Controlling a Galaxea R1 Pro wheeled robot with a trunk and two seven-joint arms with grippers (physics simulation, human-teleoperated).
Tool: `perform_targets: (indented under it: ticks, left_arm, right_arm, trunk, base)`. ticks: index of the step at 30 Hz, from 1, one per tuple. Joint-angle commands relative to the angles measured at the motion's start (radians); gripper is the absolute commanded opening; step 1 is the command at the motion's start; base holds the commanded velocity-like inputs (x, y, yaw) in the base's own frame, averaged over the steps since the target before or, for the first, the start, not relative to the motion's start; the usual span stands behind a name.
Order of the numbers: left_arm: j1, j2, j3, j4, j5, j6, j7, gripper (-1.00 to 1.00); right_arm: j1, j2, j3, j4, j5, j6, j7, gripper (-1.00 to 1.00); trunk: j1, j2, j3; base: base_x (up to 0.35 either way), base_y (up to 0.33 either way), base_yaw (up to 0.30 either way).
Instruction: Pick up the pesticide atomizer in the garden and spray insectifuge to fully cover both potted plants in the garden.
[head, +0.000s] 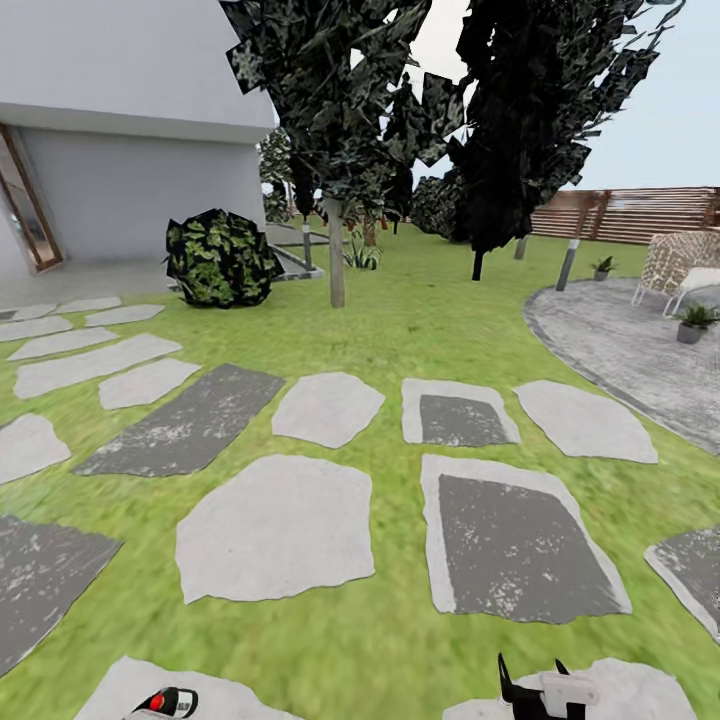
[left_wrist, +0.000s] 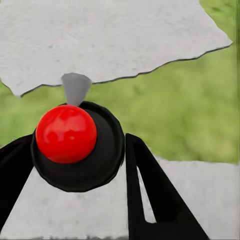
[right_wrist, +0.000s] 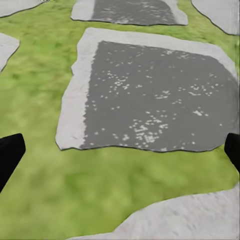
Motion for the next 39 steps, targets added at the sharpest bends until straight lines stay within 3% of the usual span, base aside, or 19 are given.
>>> perform_targets:
  ticks: [1,12,26,39]
  left_arm:
    - [-0.001,-0.001,0.01,0.001,-0.005,-0.001,-0.005,-1.0]
    - [-0.001,-0.005,0.011,0.002,-0.005,-0.001,-0.003,-1.0]
    - [0.0,-0.006,0.011,0.004,-0.002,-0.006,-0.002,-1.0]
    - [0.0,-0.006,0.011,0.003,-0.001,-0.007,0.0,-1.0]
  right_arm:
    - [-0.001,0.0,-0.004,0.001,0.001,-0.003,0.001,1.0]
    - [-0.001,0.002,-0.002,0.001,0.001,-0.003,0.001,1.0]
    - [-0.001,0.002,-0.002,0.001,0.001,-0.003,0.001,1.0]
    - [-0.001,0.002,-0.002,0.001,0.001,-0.003,0.001,1.0]
  trunk:
    - [0.0,0.0,-0.001]
    - [0.0,0.0,-0.001]
    - [0.0,0.0,-0.001]
    - [0.0,0.0,-0.001]
  base:
    - [0.339,0.0,-0.282]
    - [0.343,0.0,-0.099]
    - [0.343,-0.005,-0.271]
    - [0.329,-0.134,-0.274]
